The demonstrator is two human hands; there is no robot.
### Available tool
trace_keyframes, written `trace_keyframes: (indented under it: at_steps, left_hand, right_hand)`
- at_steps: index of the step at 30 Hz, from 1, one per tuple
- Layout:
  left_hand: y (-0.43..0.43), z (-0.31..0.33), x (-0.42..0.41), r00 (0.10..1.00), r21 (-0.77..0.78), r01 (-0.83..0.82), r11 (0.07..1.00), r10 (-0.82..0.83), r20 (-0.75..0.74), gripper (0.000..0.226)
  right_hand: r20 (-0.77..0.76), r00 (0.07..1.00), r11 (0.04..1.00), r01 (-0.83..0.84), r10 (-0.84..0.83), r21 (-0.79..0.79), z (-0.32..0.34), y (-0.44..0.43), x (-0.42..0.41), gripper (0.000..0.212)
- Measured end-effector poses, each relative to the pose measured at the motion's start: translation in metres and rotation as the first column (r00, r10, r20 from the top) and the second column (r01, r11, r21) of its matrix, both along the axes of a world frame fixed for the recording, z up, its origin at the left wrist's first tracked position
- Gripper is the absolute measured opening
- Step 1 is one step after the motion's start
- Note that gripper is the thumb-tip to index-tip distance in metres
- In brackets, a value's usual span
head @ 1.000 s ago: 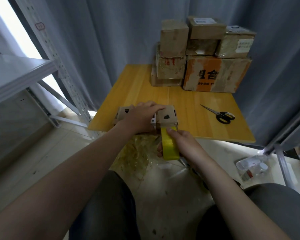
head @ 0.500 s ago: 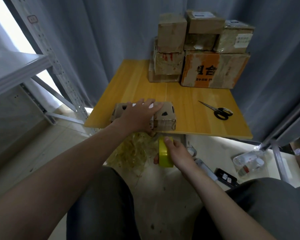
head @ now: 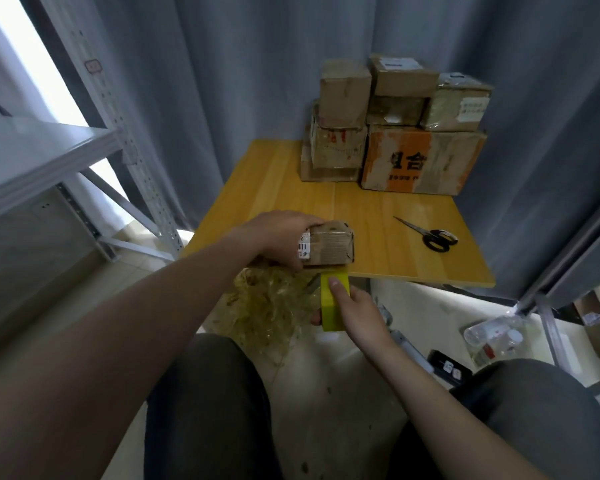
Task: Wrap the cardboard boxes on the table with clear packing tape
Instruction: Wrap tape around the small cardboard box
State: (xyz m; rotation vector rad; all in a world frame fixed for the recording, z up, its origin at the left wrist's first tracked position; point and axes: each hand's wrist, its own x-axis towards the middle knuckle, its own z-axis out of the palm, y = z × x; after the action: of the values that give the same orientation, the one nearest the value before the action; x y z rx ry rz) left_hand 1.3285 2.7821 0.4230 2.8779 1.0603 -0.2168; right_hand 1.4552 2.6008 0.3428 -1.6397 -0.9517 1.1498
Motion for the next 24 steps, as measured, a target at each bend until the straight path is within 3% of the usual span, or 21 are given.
trace_keyframes:
  at_steps: [9,16,21,24]
  left_hand:
    - [0.007,0.015,-0.014,0.962,-0.129,-0.14,0.982,0.166,0.215,0.087]
    - [0.021,0.006,-0.017,0.976,-0.225,-0.111,0.968,0.149,0.159,0.09]
    - [0.029,0.012,0.002,0.999,-0.162,0.012,0.987,-0.019,-0.041,0.091]
    - [0.029,0.011,0.001,0.996,-0.158,0.077,0.984,-0.084,-0.036,0.081]
  right_hand:
    - [-0.068,0.988,0.978,0.146,-0.137,0.151,0.039,0.006,-0.002,0.027]
    - [-0.098,0.986,0.981,0.145,-0.133,0.126,0.055,0.021,-0.003,0.027]
    - [-0.106,0.983,0.976,0.166,-0.152,0.139,0.048,0.027,-0.001,0.03]
    - [-0.117,0.981,0.974,0.171,-0.154,0.148,0.045,0.029,0.001,0.029]
